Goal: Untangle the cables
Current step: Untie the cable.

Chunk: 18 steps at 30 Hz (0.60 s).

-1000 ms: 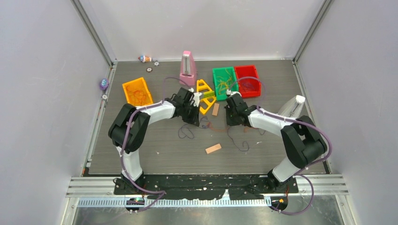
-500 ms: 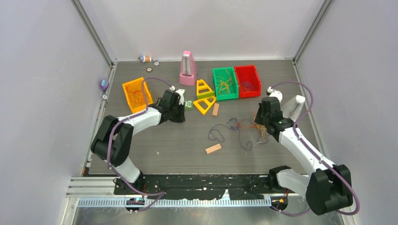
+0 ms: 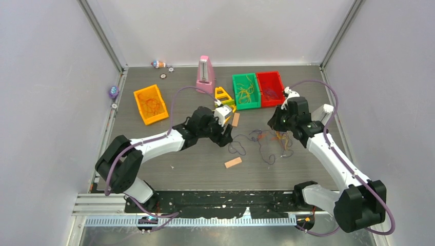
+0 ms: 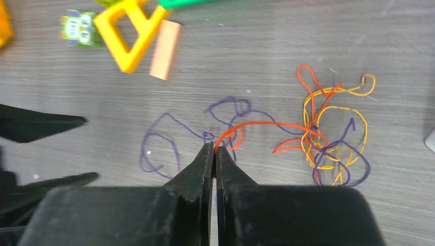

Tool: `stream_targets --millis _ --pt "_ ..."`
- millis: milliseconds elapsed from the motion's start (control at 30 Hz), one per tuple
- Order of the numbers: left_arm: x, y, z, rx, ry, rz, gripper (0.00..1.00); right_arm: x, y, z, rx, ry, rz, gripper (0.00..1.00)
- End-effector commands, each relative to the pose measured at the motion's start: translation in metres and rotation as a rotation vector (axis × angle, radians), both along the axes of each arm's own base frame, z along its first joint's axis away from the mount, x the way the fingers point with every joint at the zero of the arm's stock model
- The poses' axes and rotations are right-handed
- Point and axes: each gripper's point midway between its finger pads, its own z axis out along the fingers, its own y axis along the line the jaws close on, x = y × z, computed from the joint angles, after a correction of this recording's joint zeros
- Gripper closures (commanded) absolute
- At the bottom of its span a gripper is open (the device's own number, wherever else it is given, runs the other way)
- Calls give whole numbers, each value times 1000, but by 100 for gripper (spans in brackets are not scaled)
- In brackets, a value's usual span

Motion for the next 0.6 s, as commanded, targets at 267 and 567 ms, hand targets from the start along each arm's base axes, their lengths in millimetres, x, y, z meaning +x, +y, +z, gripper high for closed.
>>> stream_targets --millis 267,567 --pt "-6 -55 46 -119 -442 -240 31 1 37 109 184 -181 157 95" --pt "-13 -70 49 -175 -600 -314 30 -1 46 139 243 -220 190 95"
